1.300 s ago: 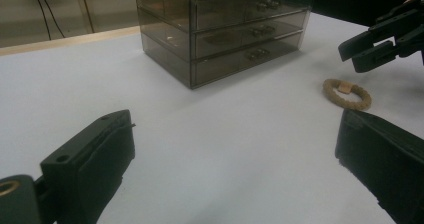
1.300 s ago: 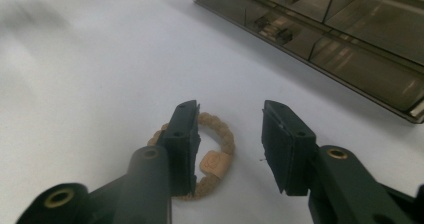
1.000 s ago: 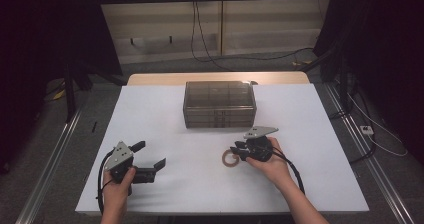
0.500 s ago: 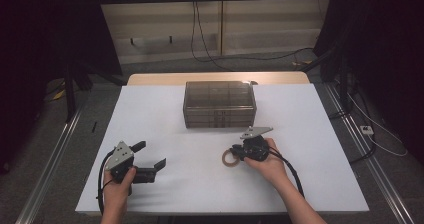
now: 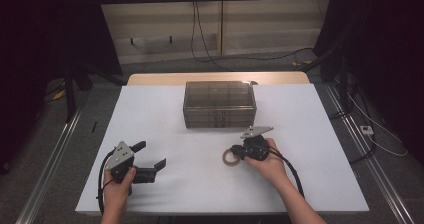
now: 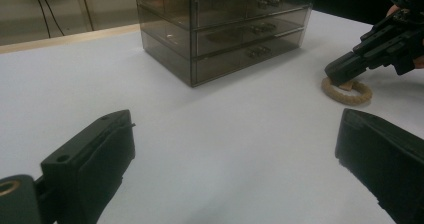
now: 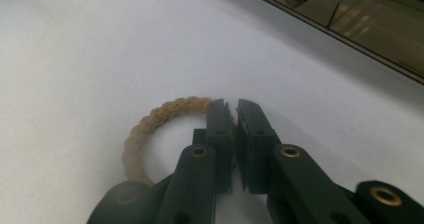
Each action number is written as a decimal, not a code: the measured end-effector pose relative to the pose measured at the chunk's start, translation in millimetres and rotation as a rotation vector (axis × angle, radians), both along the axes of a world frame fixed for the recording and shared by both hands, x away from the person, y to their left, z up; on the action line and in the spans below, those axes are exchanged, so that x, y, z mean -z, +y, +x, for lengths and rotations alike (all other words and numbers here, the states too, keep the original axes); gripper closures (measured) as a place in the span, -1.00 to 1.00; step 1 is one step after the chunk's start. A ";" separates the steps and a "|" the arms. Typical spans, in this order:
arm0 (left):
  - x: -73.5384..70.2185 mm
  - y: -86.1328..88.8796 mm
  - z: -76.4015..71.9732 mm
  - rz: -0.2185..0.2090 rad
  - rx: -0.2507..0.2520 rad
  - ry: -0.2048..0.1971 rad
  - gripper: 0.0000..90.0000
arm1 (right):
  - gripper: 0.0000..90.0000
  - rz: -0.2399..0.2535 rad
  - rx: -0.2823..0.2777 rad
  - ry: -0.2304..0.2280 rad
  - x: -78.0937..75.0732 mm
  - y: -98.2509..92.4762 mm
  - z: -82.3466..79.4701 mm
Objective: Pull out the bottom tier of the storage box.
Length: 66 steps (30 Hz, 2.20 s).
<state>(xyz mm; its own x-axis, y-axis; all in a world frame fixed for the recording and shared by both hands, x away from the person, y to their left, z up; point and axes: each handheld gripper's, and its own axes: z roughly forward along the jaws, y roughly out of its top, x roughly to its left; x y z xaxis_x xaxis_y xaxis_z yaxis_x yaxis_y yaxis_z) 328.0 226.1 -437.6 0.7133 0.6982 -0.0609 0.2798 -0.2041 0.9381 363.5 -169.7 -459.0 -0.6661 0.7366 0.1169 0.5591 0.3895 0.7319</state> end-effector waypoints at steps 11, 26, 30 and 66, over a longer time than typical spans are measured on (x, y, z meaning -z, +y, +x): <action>0.2 -0.7 0.0 0.002 0.000 -0.001 -0.94 | 0.89 0.048 -0.067 -0.003 -12.2 1.3 -14.7; 0.7 -2.4 -0.4 0.000 0.000 0.003 -0.94 | 0.89 0.052 -0.170 0.030 -4.9 23.9 -42.3; 0.5 -2.4 -0.5 0.001 0.000 0.003 -0.94 | 0.89 0.047 -0.189 0.030 -6.3 28.4 -46.3; 0.1 -2.3 -0.4 0.008 0.003 0.001 -0.94 | 0.27 0.051 -0.142 -0.010 -9.0 28.0 -42.0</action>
